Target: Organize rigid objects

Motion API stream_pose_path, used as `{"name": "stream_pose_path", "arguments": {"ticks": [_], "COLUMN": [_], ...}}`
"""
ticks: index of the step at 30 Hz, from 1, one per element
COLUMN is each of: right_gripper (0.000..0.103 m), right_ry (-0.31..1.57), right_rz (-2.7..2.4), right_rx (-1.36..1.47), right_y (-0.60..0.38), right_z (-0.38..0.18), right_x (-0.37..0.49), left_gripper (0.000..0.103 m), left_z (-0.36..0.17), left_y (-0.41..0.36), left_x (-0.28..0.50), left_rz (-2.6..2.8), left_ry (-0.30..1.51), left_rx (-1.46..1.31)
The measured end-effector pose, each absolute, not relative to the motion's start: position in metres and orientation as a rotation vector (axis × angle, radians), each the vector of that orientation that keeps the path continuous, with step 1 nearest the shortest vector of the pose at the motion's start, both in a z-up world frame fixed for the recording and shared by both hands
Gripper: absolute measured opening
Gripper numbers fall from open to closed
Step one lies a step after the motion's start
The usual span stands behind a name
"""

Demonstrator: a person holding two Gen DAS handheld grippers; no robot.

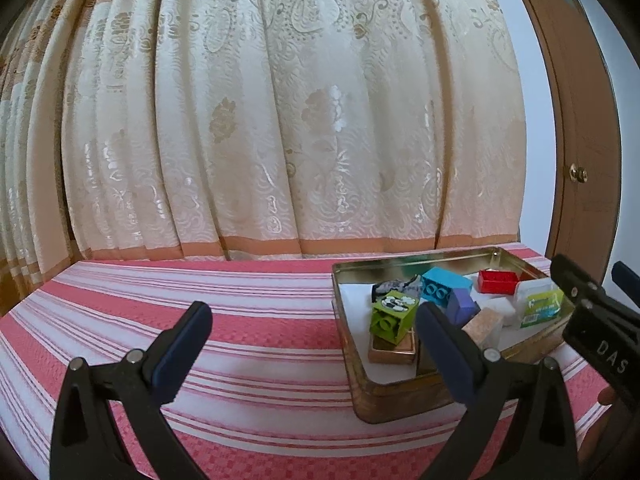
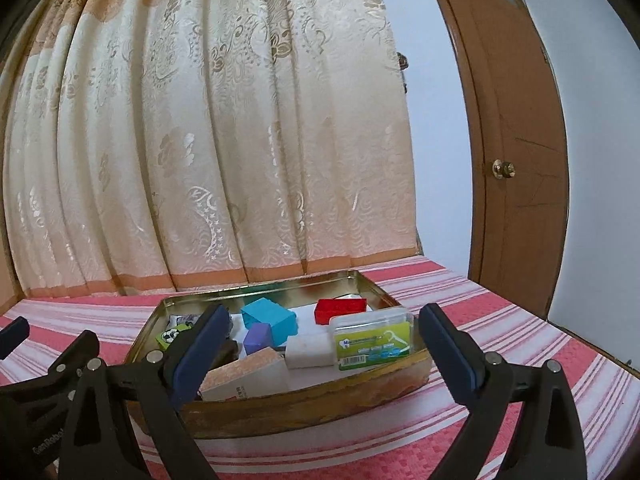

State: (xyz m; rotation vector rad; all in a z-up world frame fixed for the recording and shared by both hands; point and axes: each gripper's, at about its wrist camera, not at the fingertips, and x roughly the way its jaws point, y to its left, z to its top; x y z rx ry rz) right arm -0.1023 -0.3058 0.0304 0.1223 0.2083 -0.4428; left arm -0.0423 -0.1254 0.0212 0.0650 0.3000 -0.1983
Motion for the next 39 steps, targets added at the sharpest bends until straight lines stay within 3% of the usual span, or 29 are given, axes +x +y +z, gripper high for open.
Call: {"name": "stream_pose_path", "arguments": {"ticks": [39], "right_gripper": [0.097], "right_ry": [0.186], "right_rz": [-0.441], "right_rx": [0.087], "right_y": [-0.2973], "right_z": [0.0324], "right_x": [-0.1053], "left_gripper": [0.103], "left_z": [0.0212], "left_y": [-0.1318], "left_x": [-0.0392], "left_rz": [-0.218], "left_ry": [0.322], "left_rx": [0.095]}}
